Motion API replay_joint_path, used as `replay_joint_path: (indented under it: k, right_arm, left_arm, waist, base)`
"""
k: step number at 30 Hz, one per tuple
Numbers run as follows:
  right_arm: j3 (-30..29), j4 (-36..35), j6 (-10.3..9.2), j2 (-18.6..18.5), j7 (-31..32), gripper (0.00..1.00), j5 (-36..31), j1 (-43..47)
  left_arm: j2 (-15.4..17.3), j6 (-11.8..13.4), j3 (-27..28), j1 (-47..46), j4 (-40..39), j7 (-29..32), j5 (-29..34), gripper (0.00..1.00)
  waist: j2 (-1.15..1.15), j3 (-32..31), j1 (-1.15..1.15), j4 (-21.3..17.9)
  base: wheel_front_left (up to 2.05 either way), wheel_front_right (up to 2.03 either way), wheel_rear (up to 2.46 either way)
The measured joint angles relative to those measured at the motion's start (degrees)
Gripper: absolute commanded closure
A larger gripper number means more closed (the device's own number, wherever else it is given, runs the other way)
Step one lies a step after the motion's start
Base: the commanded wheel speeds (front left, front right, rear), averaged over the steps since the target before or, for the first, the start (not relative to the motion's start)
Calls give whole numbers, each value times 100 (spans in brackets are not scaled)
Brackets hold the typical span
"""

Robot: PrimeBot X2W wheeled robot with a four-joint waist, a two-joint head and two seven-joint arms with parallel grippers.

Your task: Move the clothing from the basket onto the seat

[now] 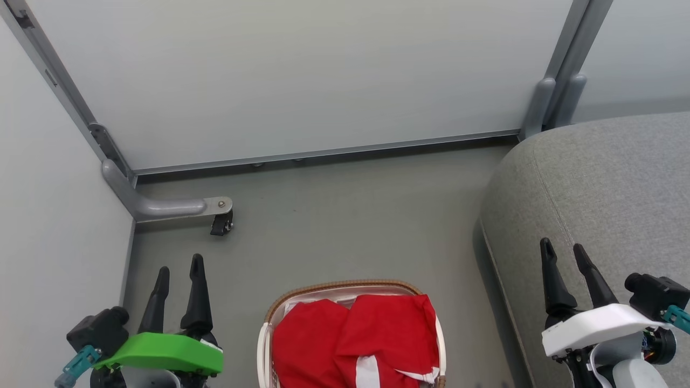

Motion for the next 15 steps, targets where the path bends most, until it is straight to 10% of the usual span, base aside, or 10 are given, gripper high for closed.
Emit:
replay_joint_path:
  k: [15]
  right_arm:
    - [32,37,0,-10,-215,0,-971,52]
  left_arm:
    - [5,26,-113,21,322,-214,775,0]
  waist:
    - [0,3,0,28]
  base:
    - [0,0,0]
